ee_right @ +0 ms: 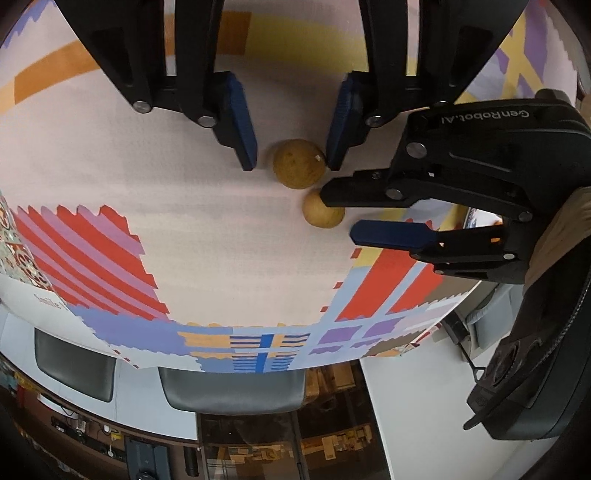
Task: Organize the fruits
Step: 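Grasp a small brown fruit with each tool, then carry both brown fruits onto the plate and open both tools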
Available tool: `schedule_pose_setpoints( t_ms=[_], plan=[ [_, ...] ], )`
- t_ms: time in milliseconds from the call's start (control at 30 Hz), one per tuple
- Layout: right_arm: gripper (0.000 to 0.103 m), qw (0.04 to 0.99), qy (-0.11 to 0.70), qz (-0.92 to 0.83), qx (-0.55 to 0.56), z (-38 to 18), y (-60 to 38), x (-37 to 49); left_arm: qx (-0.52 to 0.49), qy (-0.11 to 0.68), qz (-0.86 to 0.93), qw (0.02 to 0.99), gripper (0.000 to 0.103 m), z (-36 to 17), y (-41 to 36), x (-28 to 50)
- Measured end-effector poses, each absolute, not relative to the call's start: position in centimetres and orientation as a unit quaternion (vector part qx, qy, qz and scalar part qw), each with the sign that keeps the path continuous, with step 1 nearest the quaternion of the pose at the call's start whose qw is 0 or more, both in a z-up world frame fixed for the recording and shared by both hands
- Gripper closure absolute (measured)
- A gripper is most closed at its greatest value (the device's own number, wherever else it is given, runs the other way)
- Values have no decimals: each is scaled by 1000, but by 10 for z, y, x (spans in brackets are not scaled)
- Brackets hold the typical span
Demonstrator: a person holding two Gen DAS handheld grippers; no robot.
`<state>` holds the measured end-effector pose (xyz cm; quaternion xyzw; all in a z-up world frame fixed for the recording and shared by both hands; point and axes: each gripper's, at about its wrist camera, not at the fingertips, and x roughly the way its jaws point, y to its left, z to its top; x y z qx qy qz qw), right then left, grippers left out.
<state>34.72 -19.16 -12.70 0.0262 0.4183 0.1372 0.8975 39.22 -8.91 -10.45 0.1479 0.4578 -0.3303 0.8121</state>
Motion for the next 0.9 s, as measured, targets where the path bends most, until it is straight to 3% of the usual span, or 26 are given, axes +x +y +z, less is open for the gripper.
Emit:
schedule_pose_setpoints(
  t_ms=[267,333,433,900],
  plan=[
    [72,903,412,113,45,-125,-213,342,168,457,-324,811,68,-109,-106,392],
    [72,906,409,98,52,-124,-222,343,173,459,-315,813,74,-112,-108,392],
    [72,906,408,87,75,-122,-233,344,164,458,-308,818,75,-112,-108,392],
    [72,915,385,96,76,-97,-232,325,132,414,-250,865,75,-70,-87,350]
  ],
)
